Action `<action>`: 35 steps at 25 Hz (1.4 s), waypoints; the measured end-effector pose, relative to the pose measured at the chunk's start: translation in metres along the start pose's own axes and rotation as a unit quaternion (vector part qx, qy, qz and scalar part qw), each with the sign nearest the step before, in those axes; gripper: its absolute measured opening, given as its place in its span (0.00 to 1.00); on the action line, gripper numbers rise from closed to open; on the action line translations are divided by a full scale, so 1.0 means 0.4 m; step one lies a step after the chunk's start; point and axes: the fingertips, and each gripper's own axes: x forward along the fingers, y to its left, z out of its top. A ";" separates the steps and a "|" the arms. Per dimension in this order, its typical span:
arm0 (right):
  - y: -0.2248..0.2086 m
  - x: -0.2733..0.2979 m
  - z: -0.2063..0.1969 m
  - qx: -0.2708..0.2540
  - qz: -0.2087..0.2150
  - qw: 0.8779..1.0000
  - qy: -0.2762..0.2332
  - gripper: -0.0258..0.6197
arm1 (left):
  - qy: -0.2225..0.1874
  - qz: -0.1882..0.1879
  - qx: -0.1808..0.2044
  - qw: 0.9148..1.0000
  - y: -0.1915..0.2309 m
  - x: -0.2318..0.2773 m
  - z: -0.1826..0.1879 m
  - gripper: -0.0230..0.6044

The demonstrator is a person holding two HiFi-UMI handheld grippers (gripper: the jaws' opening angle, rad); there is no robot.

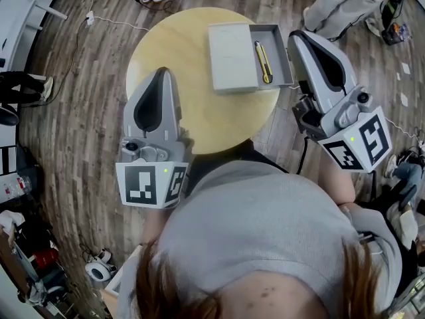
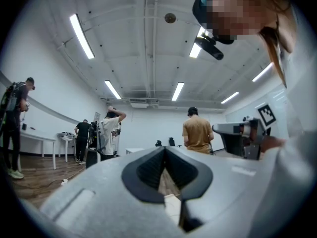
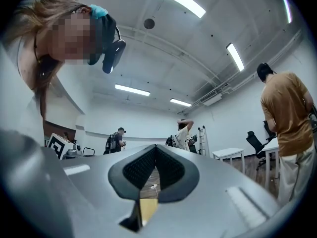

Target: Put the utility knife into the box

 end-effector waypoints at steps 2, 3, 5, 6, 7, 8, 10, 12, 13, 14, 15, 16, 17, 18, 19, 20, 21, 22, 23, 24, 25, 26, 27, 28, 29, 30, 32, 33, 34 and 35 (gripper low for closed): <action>0.014 -0.012 0.006 -0.005 0.003 1.000 0.000 0.04 | 0.000 0.006 -0.004 1.000 -0.001 -0.021 -0.004 0.04; 0.021 -0.020 0.013 -0.007 0.004 1.000 -0.003 0.04 | -0.001 0.007 -0.004 1.000 -0.004 -0.030 -0.002 0.04; 0.034 -0.037 0.029 -0.015 0.004 1.000 -0.011 0.04 | -0.007 0.007 0.000 1.000 -0.009 -0.044 0.008 0.04; 0.040 -0.045 0.036 -0.022 0.002 1.000 -0.014 0.04 | -0.011 0.008 0.004 1.000 -0.011 -0.050 0.014 0.04; 0.044 -0.053 0.041 -0.028 -0.003 0.999 -0.014 0.04 | -0.014 0.009 0.011 1.000 -0.014 -0.056 0.018 0.04; 0.049 -0.062 0.044 -0.032 -0.007 0.999 -0.014 0.04 | -0.015 0.009 0.020 1.000 -0.019 -0.065 0.018 0.04; 0.064 -0.084 0.048 -0.031 -0.012 0.999 -0.015 0.04 | -0.012 0.008 0.030 0.999 -0.030 -0.089 0.014 0.04; 0.091 -0.106 0.055 -0.031 -0.012 0.999 -0.017 0.04 | -0.012 0.007 0.022 1.000 -0.038 -0.122 0.015 0.04; 0.108 -0.116 0.058 -0.033 -0.012 0.999 -0.017 0.04 | -0.014 0.007 0.018 1.000 -0.040 -0.140 0.019 0.04; 0.127 -0.127 0.061 -0.036 -0.012 0.999 -0.016 0.04 | -0.015 0.007 0.016 1.000 -0.043 -0.160 0.025 0.04; 0.148 -0.138 0.063 -0.038 -0.013 0.999 -0.015 0.04 | -0.016 0.006 0.016 1.000 -0.047 -0.181 0.031 0.04; 0.171 -0.149 0.065 -0.040 -0.013 0.999 -0.013 0.04 | -0.017 0.003 0.017 1.000 -0.054 -0.204 0.038 0.04; 0.197 -0.162 0.067 -0.043 -0.015 0.999 -0.012 0.04 | -0.017 -0.001 0.019 1.000 -0.062 -0.228 0.045 0.04; 0.224 -0.177 0.069 -0.046 -0.018 0.999 -0.012 0.04 | -0.017 -0.004 0.020 1.000 -0.071 -0.255 0.051 0.04; 0.252 -0.194 0.072 -0.048 -0.020 0.999 -0.013 0.04 | -0.018 -0.007 0.021 1.000 -0.081 -0.284 0.057 0.04; 0.281 -0.211 0.075 -0.048 -0.022 0.998 -0.014 0.04 | -0.019 -0.010 0.021 1.000 -0.091 -0.314 0.063 0.04; 0.311 -0.229 0.078 -0.047 -0.023 0.999 -0.015 0.04 | -0.020 -0.013 0.020 1.000 -0.100 -0.345 0.069 0.04; 0.343 -0.249 0.081 -0.045 -0.023 0.999 -0.016 0.04 | -0.020 -0.015 0.020 0.999 -0.110 -0.376 0.074 0.04; 0.374 -0.270 0.082 -0.044 -0.024 0.999 -0.016 0.04 | -0.019 -0.019 0.020 0.999 -0.120 -0.409 0.078 0.04; 0.404 -0.293 0.083 -0.044 -0.026 0.999 -0.015 0.05 | -0.019 -0.022 0.019 0.999 -0.131 -0.441 0.082 0.04; 0.431 -0.315 0.084 -0.043 -0.028 0.999 -0.014 0.04 | -0.019 -0.025 0.018 0.999 -0.142 -0.473 0.086 0.04; 0.458 -0.337 0.085 -0.040 -0.030 0.999 -0.013 0.04 | -0.018 -0.027 0.018 0.999 -0.153 -0.503 0.090 0.04; 0.484 -0.358 0.084 -0.035 -0.032 0.999 -0.011 0.04 | -0.016 -0.030 0.019 0.999 -0.163 -0.533 0.093 0.04; 0.509 -0.379 0.083 -0.030 -0.034 0.999 -0.008 0.04 | -0.014 -0.033 0.019 0.999 -0.175 -0.561 0.096 0.04; 0.534 -0.402 0.082 -0.028 -0.038 0.999 -0.003 0.04 | -0.011 -0.037 0.018 0.999 -0.189 -0.589 0.099 0.04; 0.557 -0.425 0.083 -0.028 -0.042 0.999 0.001 0.04 | -0.009 -0.042 0.017 0.999 -0.202 -0.616 0.101 0.04; 0.601 -0.467 0.085 -0.034 -0.051 0.998 0.007 0.04 | -0.008 -0.049 0.017 0.999 -0.224 -0.668 0.109 0.04; 0.622 -0.484 0.085 -0.035 -0.053 0.998 0.008 0.05 | -0.009 -0.050 0.019 0.999 -0.231 -0.693 0.112 0.04; 0.643 -0.499 0.085 -0.032 -0.054 0.998 0.007 0.04 | -0.010 -0.049 0.022 0.998 -0.236 -0.718 0.114 0.04; 0.664 -0.514 0.084 -0.028 -0.054 0.998 0.006 0.05 | -0.010 -0.049 0.025 0.998 -0.242 -0.742 0.116 0.04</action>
